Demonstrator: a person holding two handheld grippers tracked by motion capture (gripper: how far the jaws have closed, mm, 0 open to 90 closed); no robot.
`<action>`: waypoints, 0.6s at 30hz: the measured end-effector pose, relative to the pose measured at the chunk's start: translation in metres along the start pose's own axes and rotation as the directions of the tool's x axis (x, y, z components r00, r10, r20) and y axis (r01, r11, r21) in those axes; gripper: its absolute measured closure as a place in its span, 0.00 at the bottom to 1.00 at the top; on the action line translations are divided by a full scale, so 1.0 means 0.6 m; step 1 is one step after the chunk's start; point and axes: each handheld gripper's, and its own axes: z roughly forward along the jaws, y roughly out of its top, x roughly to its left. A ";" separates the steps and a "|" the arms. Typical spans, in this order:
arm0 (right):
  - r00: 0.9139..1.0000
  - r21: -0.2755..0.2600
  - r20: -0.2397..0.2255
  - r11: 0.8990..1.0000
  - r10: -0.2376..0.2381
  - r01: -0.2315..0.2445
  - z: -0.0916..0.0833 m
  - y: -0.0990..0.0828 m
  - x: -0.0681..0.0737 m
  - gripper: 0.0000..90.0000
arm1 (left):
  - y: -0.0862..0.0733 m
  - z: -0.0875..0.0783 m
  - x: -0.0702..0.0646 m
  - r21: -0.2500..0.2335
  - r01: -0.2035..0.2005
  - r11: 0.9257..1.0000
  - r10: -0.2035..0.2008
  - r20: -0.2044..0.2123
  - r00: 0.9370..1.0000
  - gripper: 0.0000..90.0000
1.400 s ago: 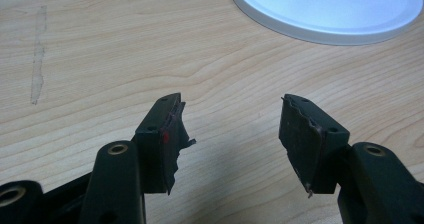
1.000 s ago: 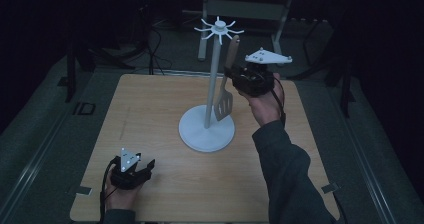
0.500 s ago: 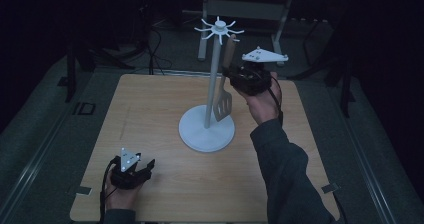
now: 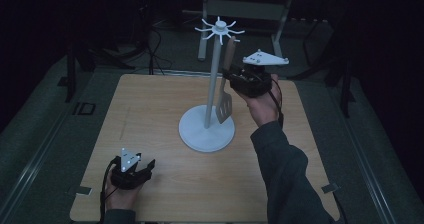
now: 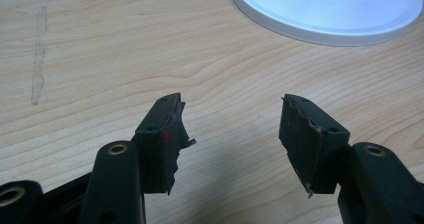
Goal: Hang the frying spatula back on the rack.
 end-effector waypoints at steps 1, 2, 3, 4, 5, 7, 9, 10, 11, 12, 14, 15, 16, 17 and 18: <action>1.000 -0.002 -0.001 1.000 -0.003 0.003 -0.001 0.000 0.000 0.71 | 0.000 0.000 0.000 0.000 0.000 1.000 0.000 0.000 1.000 0.48; 1.000 -0.002 -0.001 1.000 -0.003 0.003 -0.001 0.000 0.000 0.71 | 0.000 0.000 0.000 0.000 0.000 1.000 0.000 0.000 1.000 0.48; 1.000 -0.003 0.001 1.000 -0.008 0.008 -0.001 -0.001 0.000 0.71 | 0.000 0.000 0.000 0.000 0.000 1.000 0.000 0.000 1.000 0.48; 1.000 -0.002 0.004 1.000 -0.013 0.013 -0.002 -0.003 0.000 0.66 | 0.000 0.001 -0.001 0.001 -0.002 1.000 0.002 0.001 1.000 0.48; 1.000 -0.003 0.007 1.000 -0.015 0.015 -0.002 -0.004 0.000 0.64 | 0.000 0.001 -0.002 0.001 -0.003 1.000 0.003 0.001 1.000 0.48; 1.000 -0.001 0.010 1.000 -0.015 0.015 -0.002 -0.008 -0.001 0.60 | 0.001 0.002 -0.002 0.002 -0.003 1.000 0.003 0.002 1.000 0.48; 1.000 0.001 0.017 1.000 -0.010 0.010 -0.001 -0.013 -0.004 0.58 | 0.001 0.002 -0.002 0.002 -0.002 1.000 0.002 0.003 1.000 0.48; 1.000 0.004 0.020 1.000 -0.006 0.006 -0.001 -0.015 -0.005 0.56 | 0.001 0.002 -0.002 0.002 -0.002 1.000 0.002 0.003 1.000 0.48; 1.000 0.004 0.023 1.000 -0.003 0.003 -0.002 -0.016 -0.006 0.55 | 0.001 0.002 -0.002 0.002 -0.003 1.000 0.003 0.003 1.000 0.48; 1.000 0.005 0.026 1.000 -0.002 0.002 -0.002 -0.018 -0.007 0.54 | 0.001 0.003 -0.002 0.004 -0.005 1.000 0.005 0.004 1.000 0.48; 1.000 0.005 0.031 1.000 -0.001 0.001 -0.003 -0.022 -0.008 0.53 | 0.001 0.003 -0.002 0.005 -0.007 1.000 0.007 0.005 1.000 0.48; 0.999 0.009 0.033 1.000 0.002 -0.003 -0.004 -0.024 -0.008 0.52 | 0.001 0.003 -0.002 0.007 -0.009 1.000 0.009 0.004 1.000 0.48; 0.999 0.010 0.035 1.000 0.006 -0.006 -0.005 -0.025 -0.009 0.51 | 0.001 0.004 -0.002 0.007 -0.009 1.000 0.009 0.005 1.000 0.48; 0.999 0.009 0.035 1.000 0.005 -0.006 -0.006 -0.027 -0.009 0.50 | 0.002 0.004 -0.003 0.007 -0.008 1.000 0.008 0.005 1.000 0.47; 0.999 0.009 0.034 1.000 0.006 -0.006 -0.007 -0.029 -0.009 0.49 | 0.002 0.004 -0.003 0.007 -0.008 1.000 0.008 0.005 1.000 0.47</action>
